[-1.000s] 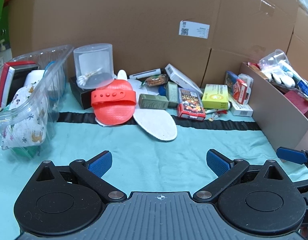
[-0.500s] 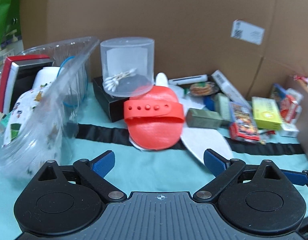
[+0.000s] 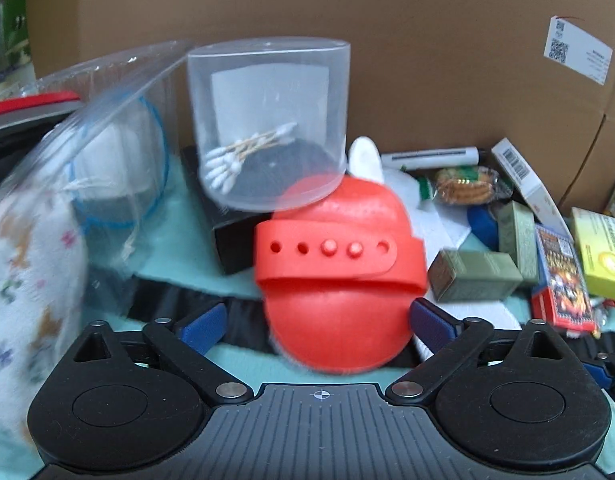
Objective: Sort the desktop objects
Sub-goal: 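Move the left tool to the red scrubber while the right tool reaches the white insole, then close the left tool on the red scrubber while the right tool grips the white insole, then lift and carry the scrubber and insole in both tools toward the clear plastic tray, then open the left tool over the tray while the right tool releases the insole there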
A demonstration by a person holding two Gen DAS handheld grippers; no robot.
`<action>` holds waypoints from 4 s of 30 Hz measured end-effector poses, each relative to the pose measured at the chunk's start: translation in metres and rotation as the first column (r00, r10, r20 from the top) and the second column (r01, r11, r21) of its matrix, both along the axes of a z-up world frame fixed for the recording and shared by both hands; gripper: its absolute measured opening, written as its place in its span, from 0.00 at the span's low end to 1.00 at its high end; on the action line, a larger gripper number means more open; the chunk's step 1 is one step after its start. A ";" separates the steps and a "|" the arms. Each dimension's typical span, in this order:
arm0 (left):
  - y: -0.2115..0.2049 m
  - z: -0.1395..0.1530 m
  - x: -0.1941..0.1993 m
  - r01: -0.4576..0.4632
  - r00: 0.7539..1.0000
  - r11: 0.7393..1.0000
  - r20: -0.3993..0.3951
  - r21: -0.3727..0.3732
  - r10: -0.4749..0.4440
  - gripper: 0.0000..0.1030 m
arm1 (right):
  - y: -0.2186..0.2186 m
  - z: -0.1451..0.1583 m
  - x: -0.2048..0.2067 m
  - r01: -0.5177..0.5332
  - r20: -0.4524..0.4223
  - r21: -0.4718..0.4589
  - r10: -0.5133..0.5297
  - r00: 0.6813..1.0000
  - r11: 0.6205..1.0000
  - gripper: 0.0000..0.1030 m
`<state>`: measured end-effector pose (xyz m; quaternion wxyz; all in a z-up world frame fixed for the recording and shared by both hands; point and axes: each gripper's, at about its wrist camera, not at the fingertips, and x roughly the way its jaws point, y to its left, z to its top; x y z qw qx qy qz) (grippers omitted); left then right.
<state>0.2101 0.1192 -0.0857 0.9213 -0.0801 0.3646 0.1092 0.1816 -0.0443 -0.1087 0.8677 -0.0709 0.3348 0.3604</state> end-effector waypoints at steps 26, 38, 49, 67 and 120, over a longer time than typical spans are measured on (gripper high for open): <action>-0.048 0.011 -0.133 0.237 0.969 0.967 -0.041 -0.095 -0.242 0.78 | -0.108 0.016 -0.107 -0.001 -0.085 -0.052 -0.004 0.996 0.999 0.70; -0.044 0.002 -0.118 0.196 0.979 0.978 -0.051 -0.069 -0.199 0.91 | -0.073 0.006 -0.095 -0.021 0.001 -0.118 0.022 1.000 0.993 0.84; -0.044 0.007 -0.117 0.212 0.977 0.977 0.007 -0.011 -0.212 0.61 | -0.073 0.008 -0.071 -0.001 -0.073 -0.034 -0.001 0.997 0.999 0.67; -0.033 0.035 -0.132 0.217 0.973 0.971 0.106 -0.099 -0.207 0.27 | -0.082 0.027 -0.081 0.021 -0.103 0.089 -0.012 0.995 0.996 0.64; 0.187 0.119 -0.117 0.065 0.977 0.998 0.204 -0.024 -0.059 0.45 | 0.200 0.099 -0.046 -0.146 0.127 0.089 0.134 0.983 0.985 0.74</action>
